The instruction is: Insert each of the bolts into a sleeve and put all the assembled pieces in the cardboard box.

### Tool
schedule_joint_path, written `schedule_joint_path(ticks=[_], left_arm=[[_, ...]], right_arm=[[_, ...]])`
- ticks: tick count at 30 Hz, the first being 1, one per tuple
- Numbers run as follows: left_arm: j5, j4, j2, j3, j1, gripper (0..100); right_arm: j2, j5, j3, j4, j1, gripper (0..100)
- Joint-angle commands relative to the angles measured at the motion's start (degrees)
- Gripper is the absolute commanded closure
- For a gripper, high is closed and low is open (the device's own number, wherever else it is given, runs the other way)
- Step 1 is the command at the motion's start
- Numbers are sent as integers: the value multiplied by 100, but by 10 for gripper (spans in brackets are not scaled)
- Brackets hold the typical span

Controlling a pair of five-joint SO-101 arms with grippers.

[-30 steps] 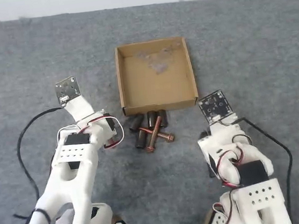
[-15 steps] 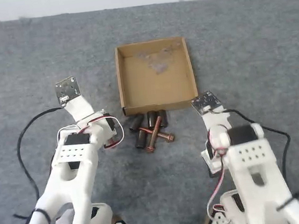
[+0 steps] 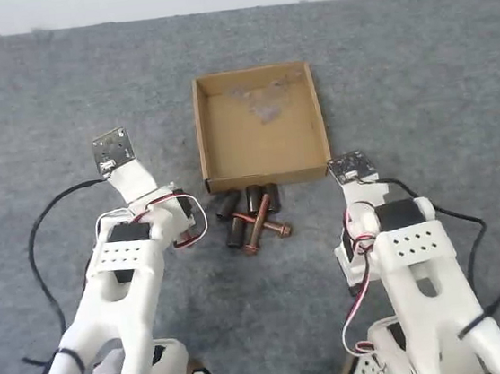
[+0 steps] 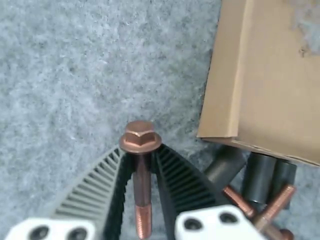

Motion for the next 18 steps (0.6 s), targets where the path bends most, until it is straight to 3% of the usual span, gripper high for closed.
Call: schedule_joint_path(ticks=[1,18], left_arm=[[-62,-141,-167,-84,0,990],[-62,-141,-167,-84,0,990]], right_arm=[[31,-88,-62,-57,-347,830],[31,-62,914,-1262,-488,836]])
